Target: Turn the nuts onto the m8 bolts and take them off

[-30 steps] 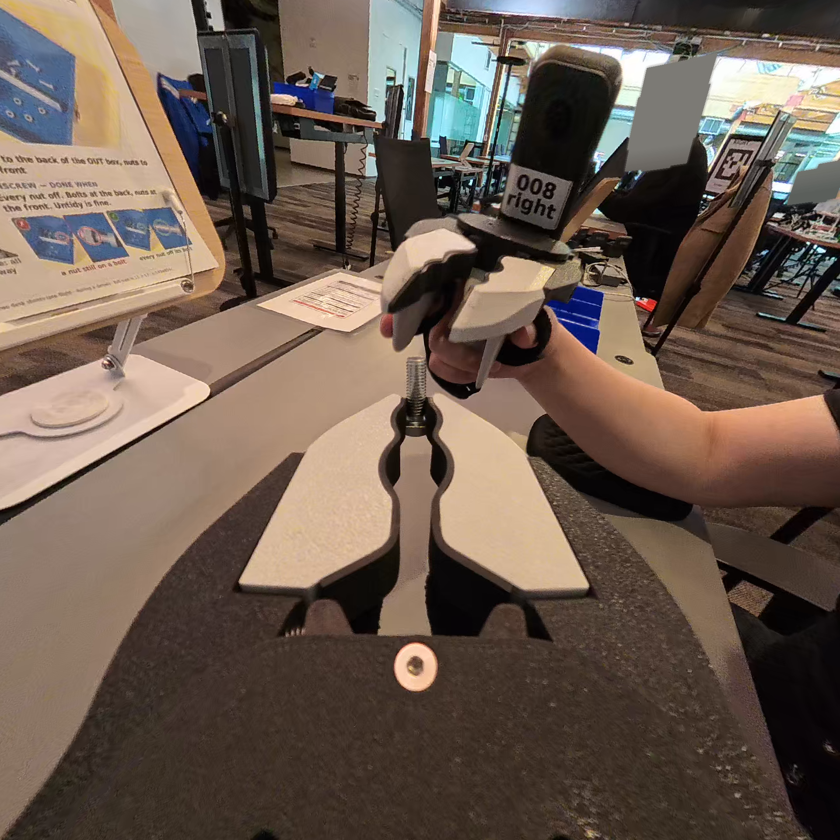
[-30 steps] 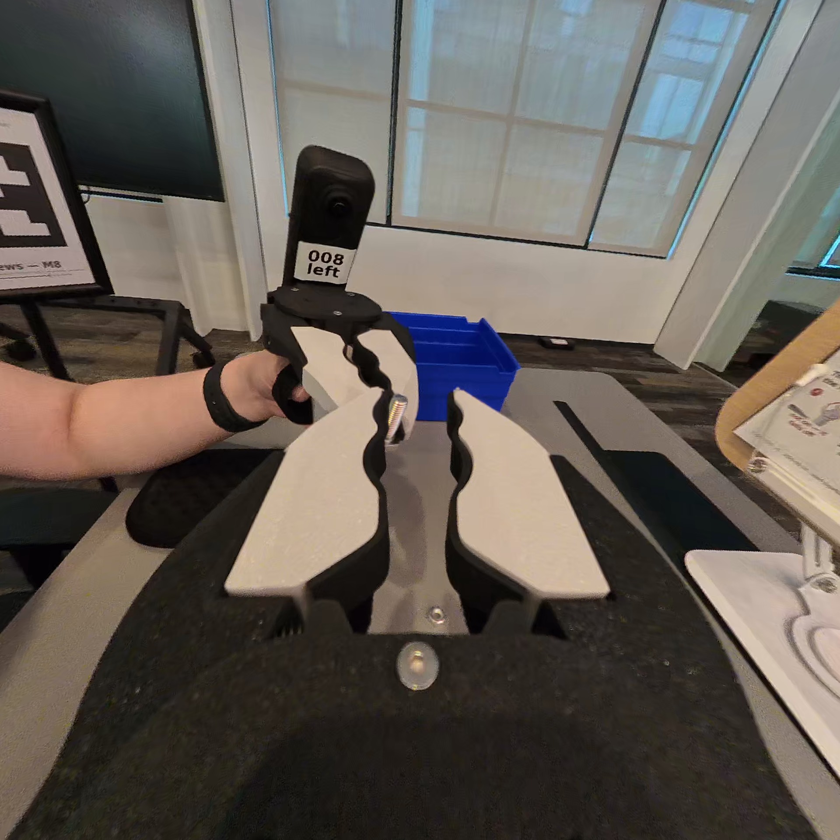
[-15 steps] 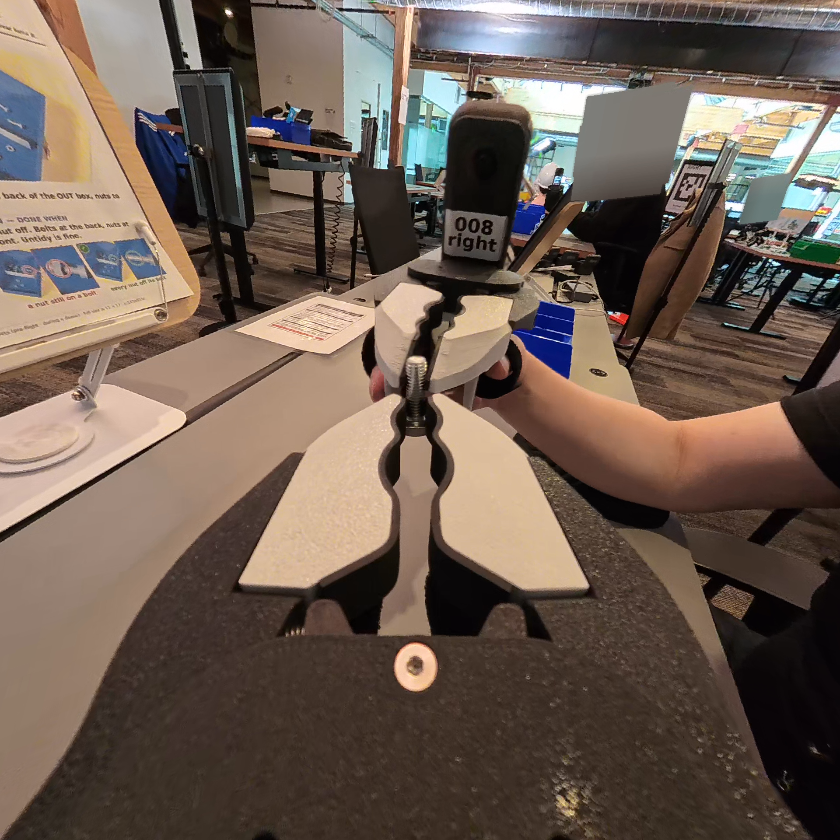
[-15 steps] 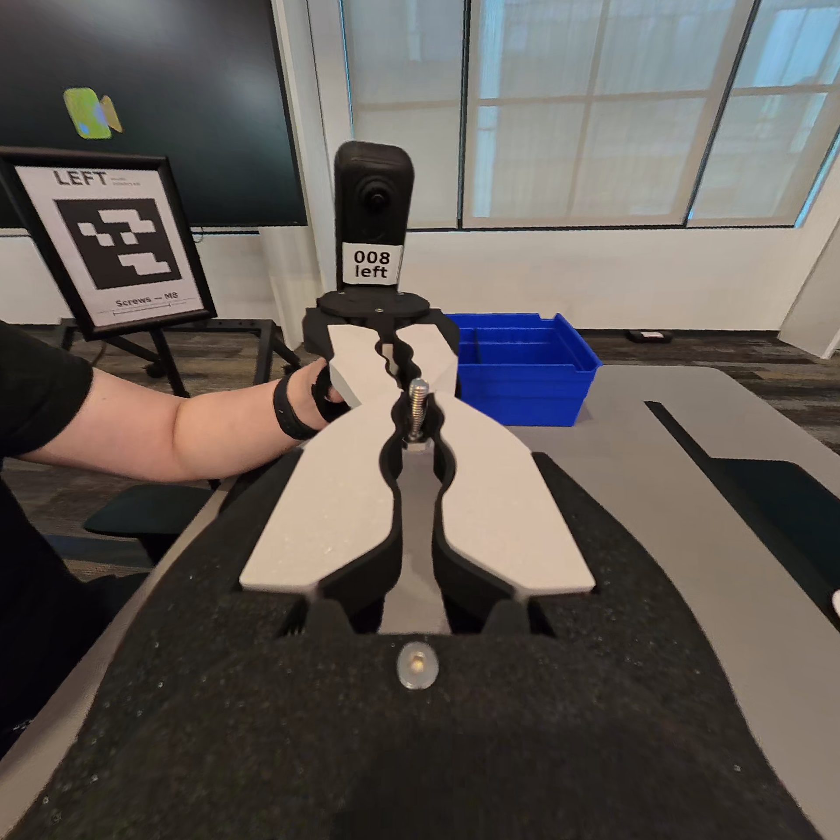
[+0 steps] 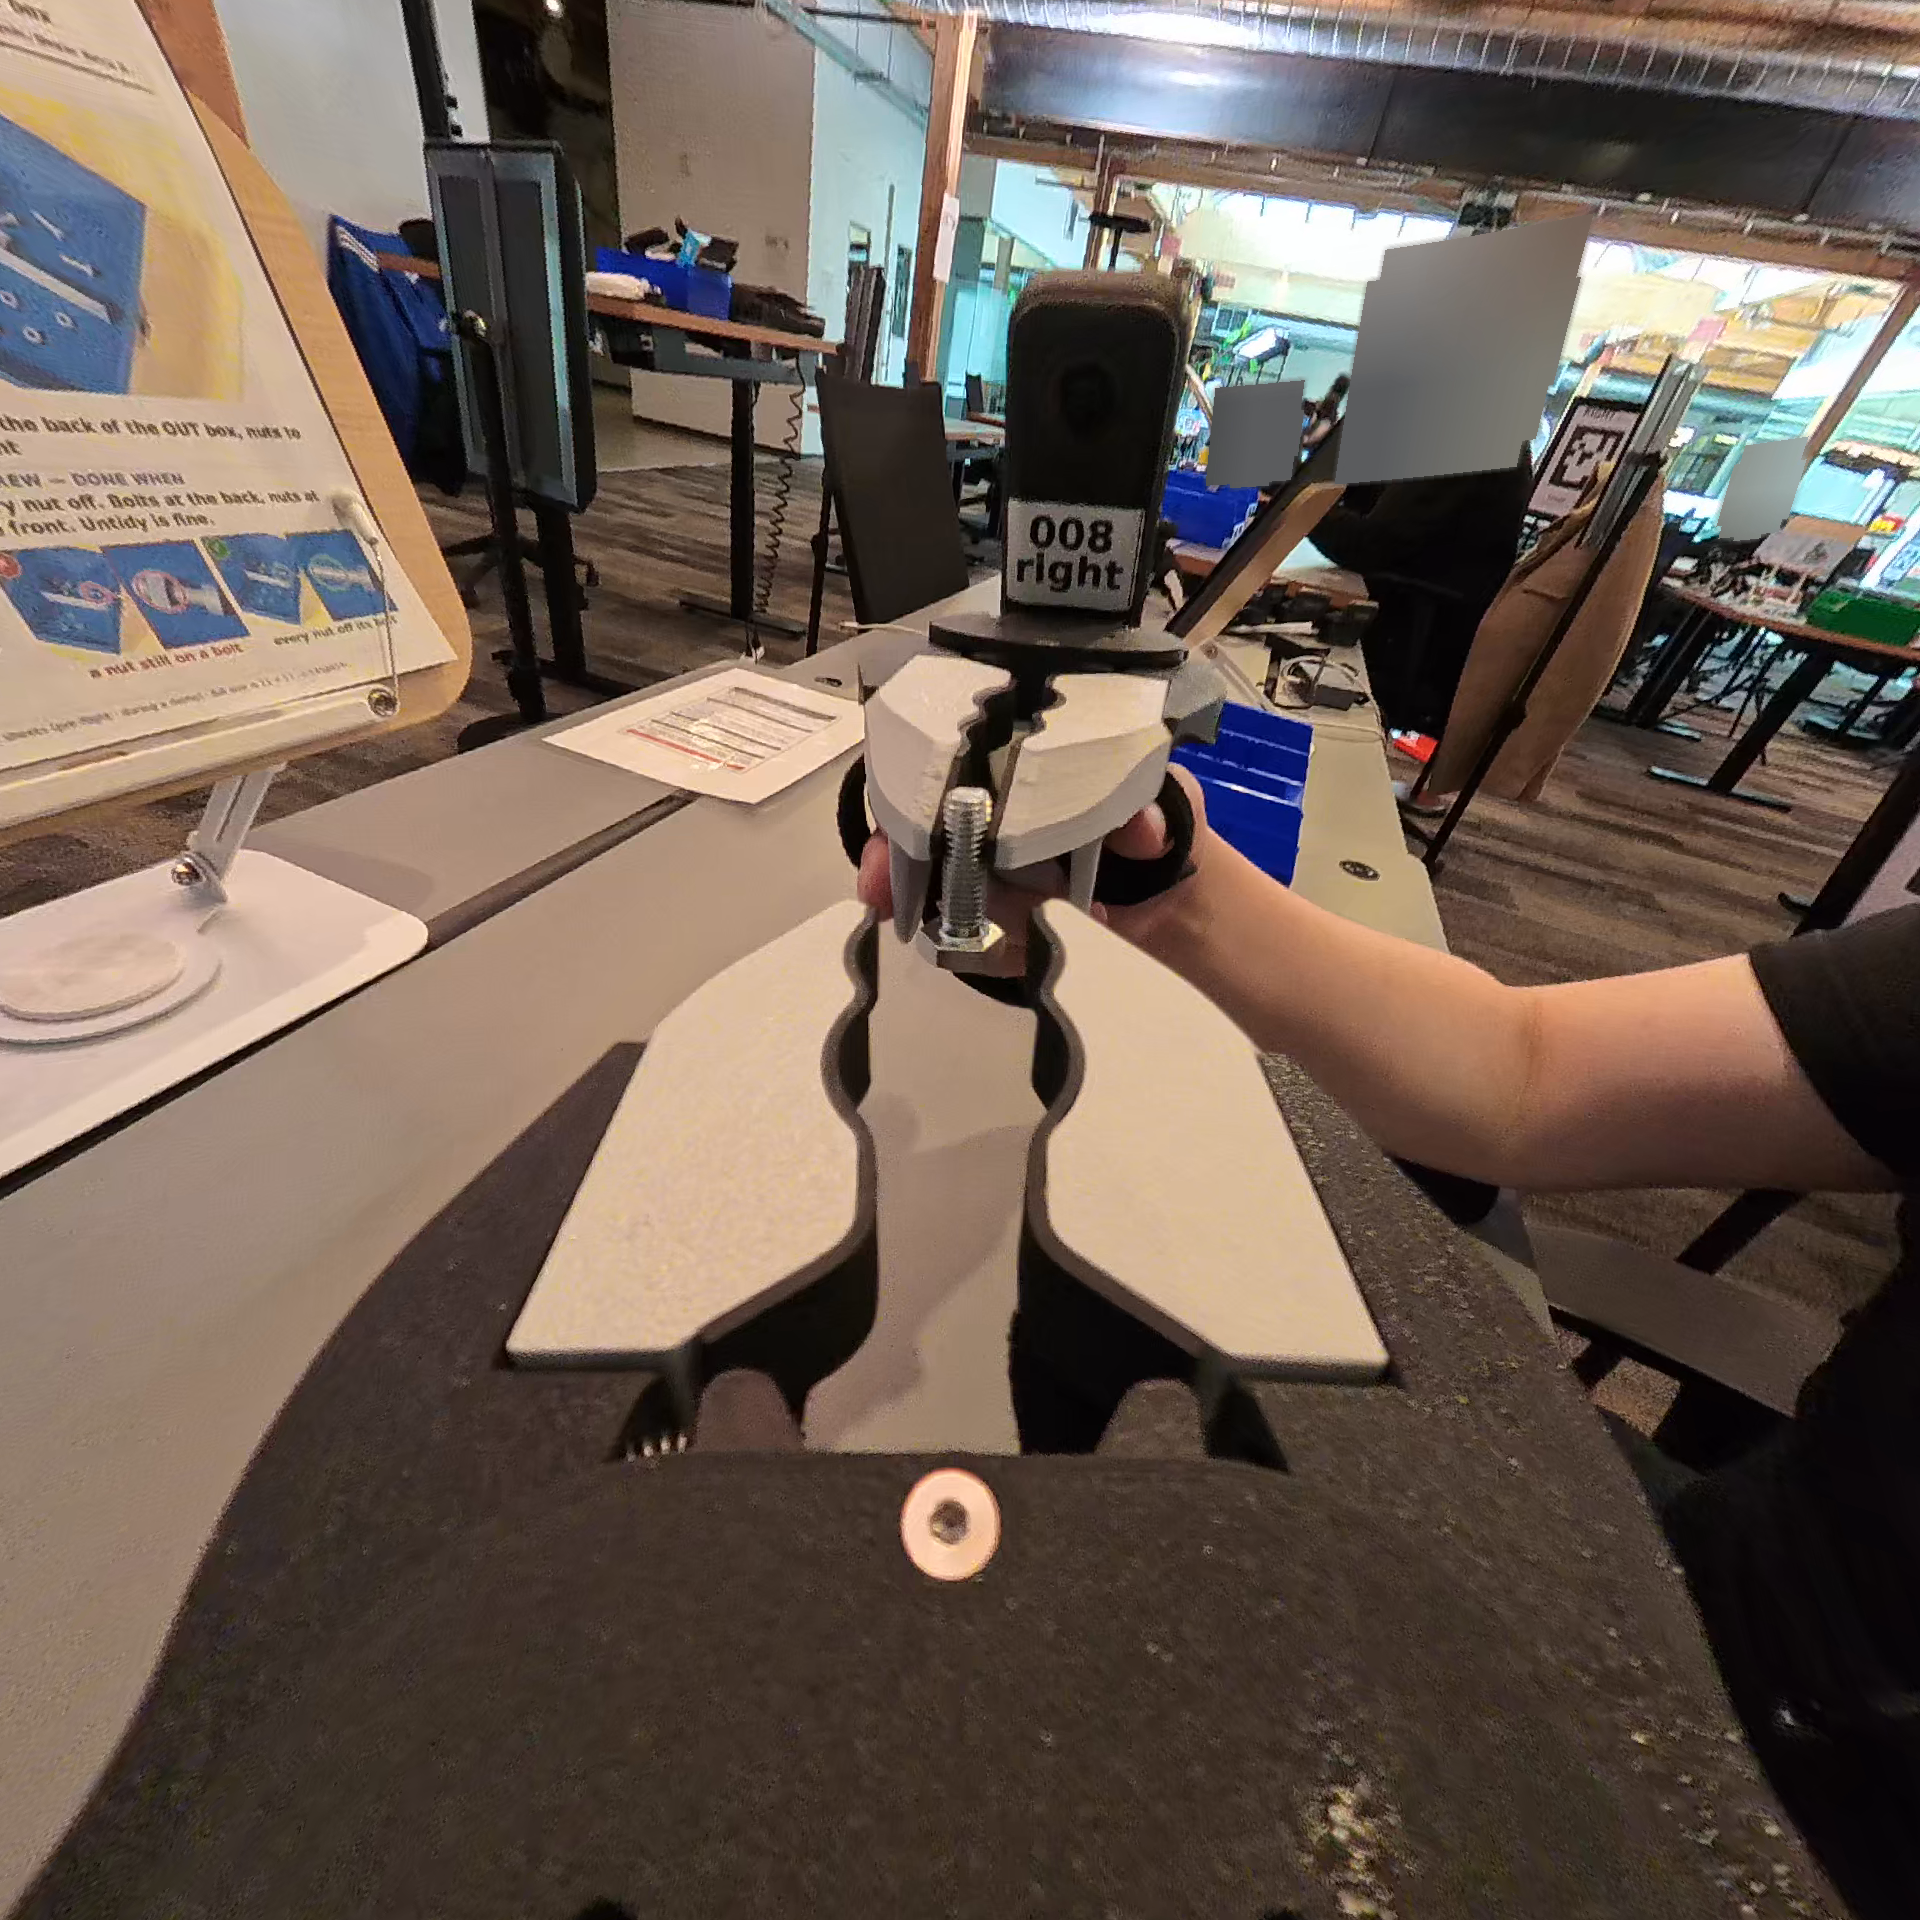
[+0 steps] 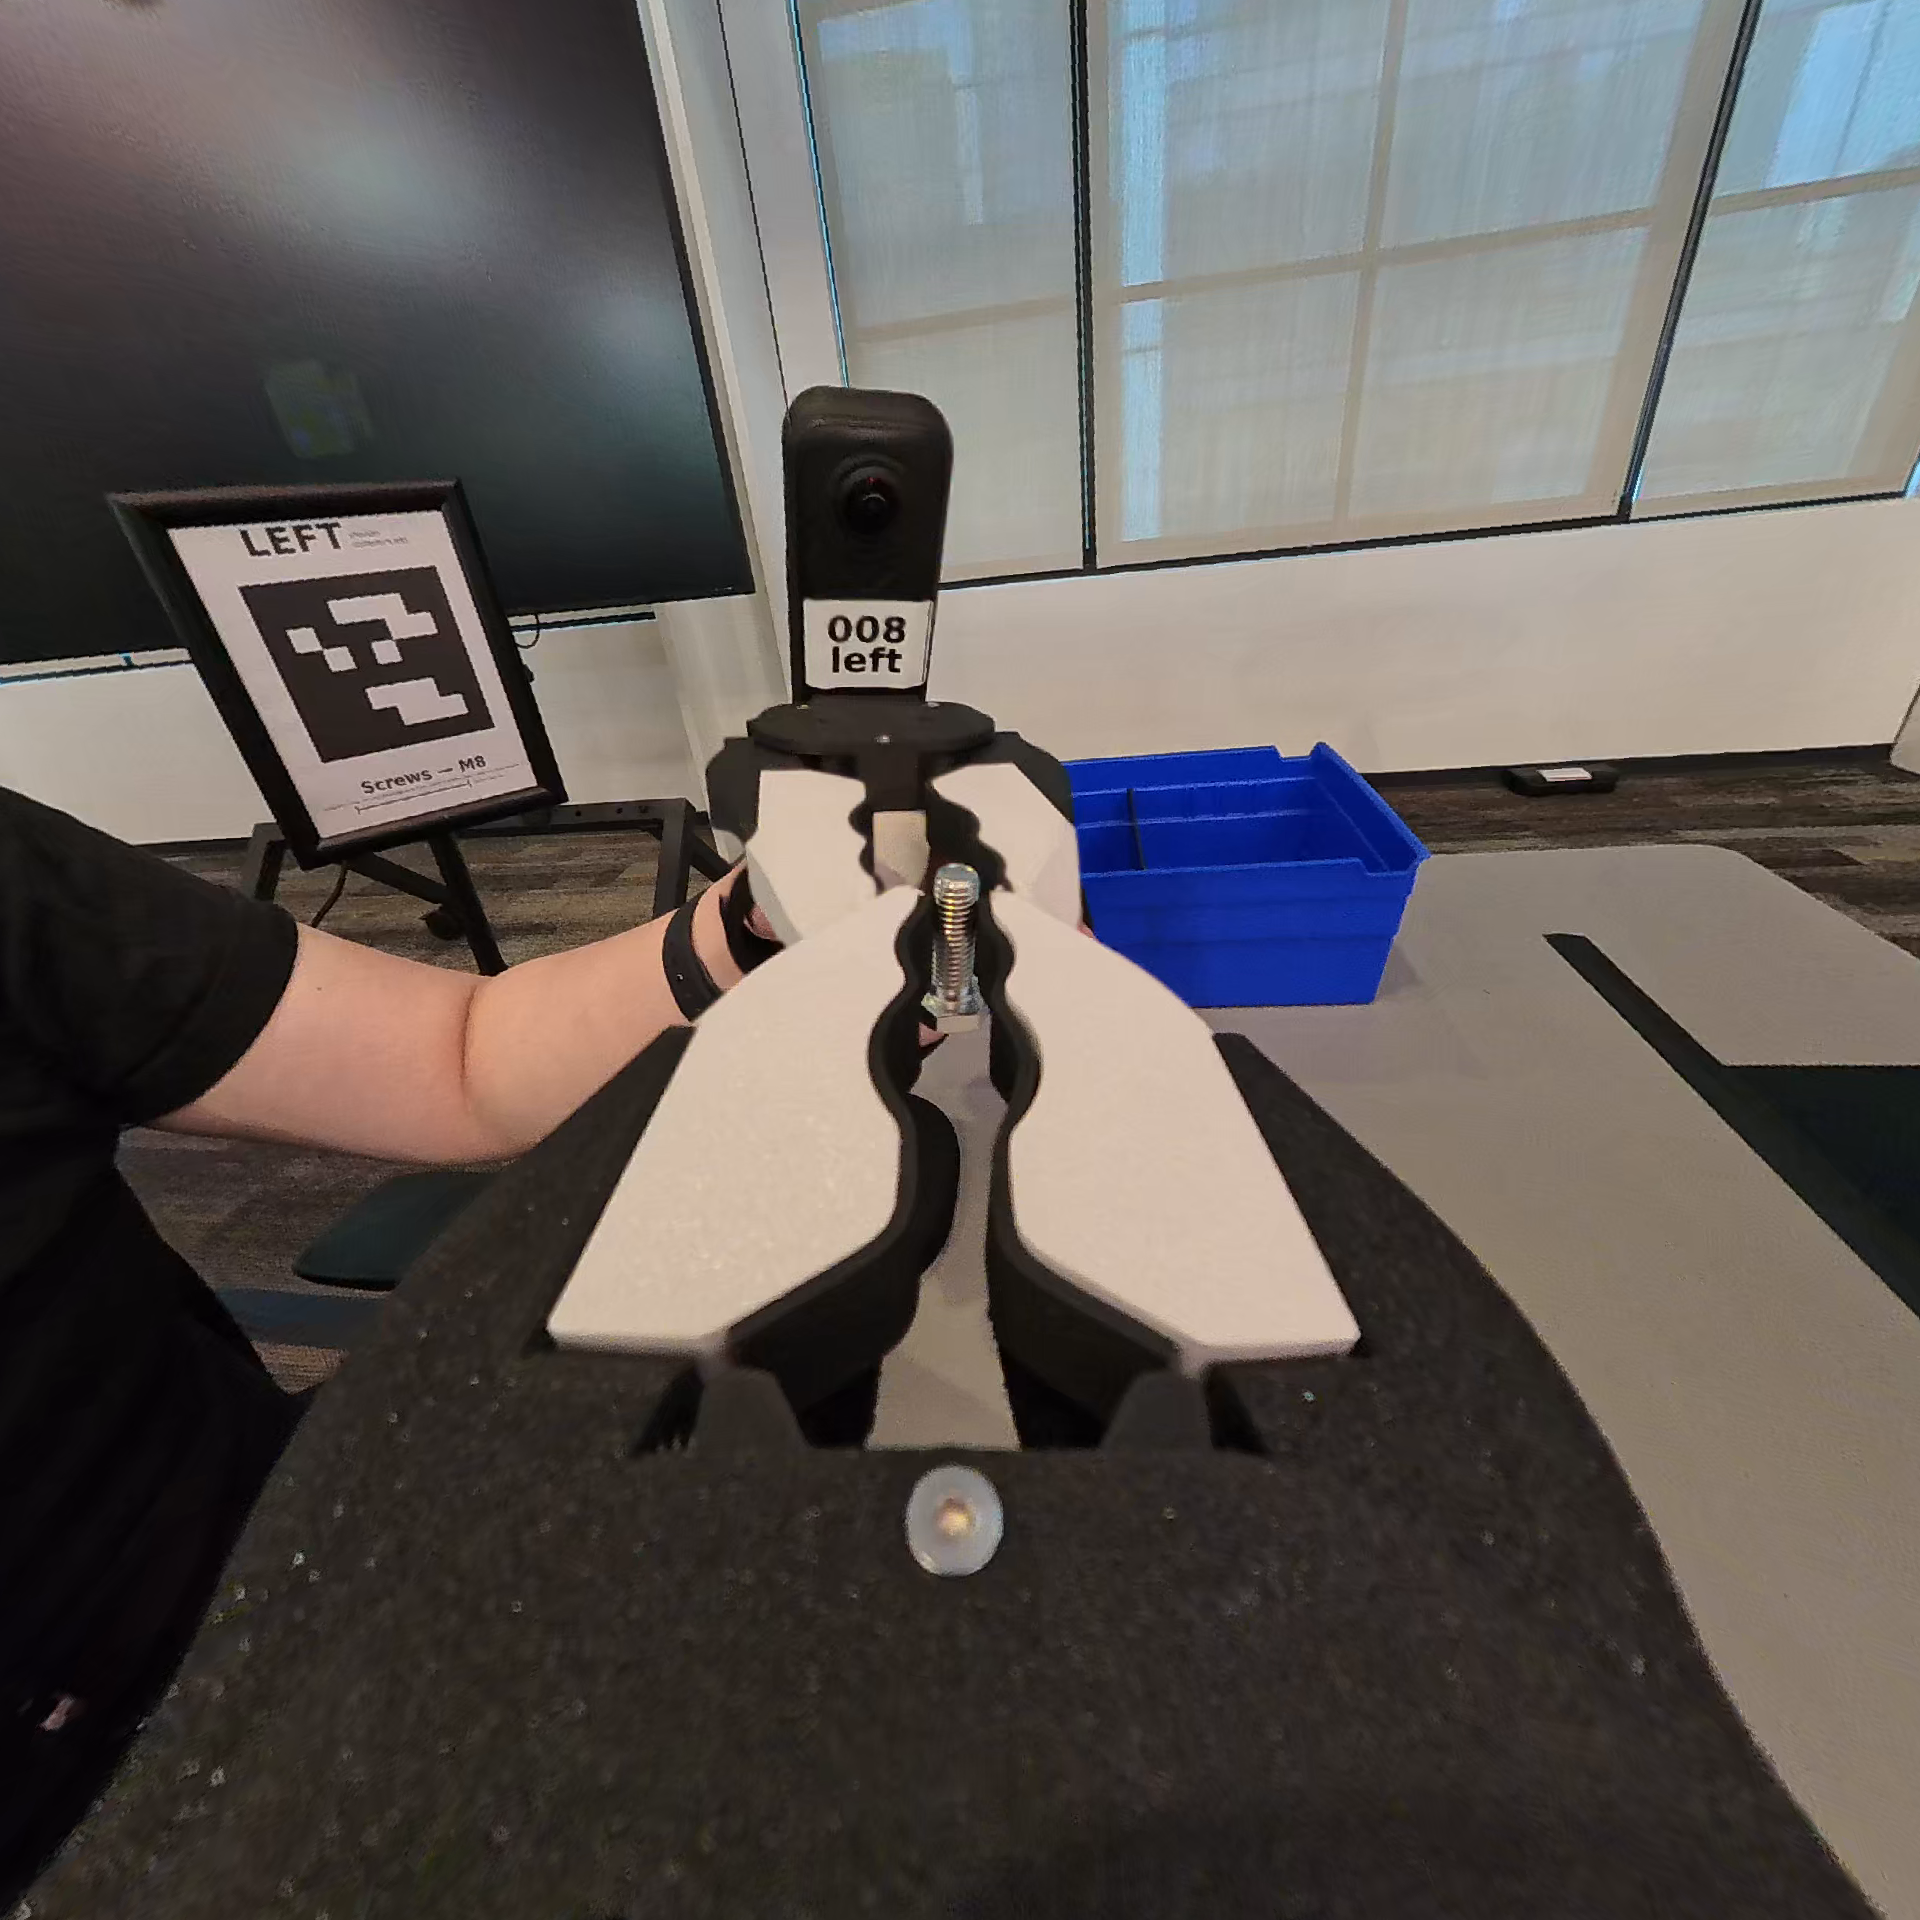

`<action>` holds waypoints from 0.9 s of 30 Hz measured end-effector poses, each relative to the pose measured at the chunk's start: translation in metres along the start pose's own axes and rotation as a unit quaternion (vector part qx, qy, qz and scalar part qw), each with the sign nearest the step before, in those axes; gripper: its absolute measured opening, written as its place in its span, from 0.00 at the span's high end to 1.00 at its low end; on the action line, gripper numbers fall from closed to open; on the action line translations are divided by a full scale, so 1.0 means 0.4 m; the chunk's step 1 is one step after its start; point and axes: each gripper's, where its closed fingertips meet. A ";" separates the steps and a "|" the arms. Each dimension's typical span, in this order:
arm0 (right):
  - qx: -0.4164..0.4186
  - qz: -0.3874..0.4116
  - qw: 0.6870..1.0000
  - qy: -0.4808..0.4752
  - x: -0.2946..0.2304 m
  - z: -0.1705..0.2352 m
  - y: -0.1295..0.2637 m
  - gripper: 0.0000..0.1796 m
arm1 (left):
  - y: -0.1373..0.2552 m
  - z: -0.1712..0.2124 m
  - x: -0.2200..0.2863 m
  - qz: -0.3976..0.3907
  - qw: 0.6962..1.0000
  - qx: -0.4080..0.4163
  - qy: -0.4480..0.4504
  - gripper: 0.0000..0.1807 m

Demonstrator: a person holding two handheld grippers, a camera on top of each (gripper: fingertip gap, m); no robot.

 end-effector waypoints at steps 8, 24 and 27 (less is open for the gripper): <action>-0.010 -0.009 1.000 0.025 -0.015 0.007 -0.003 0.96 | -0.025 0.023 0.027 0.016 0.999 -0.024 -0.015 0.84; -0.009 -0.018 0.999 0.035 -0.022 0.005 0.004 0.96 | -0.015 0.009 0.025 0.022 0.999 -0.021 -0.019 0.90; -0.011 -0.021 0.999 0.034 -0.023 0.006 0.004 0.96 | -0.016 0.008 0.025 0.024 0.999 -0.025 -0.018 0.91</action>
Point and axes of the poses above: each gripper's, where its closed fingertips meet, y back along the fingers, z out of its underside, x = y × z across the jaws, and after that the axes turned 8 degrees about -y, right-handed
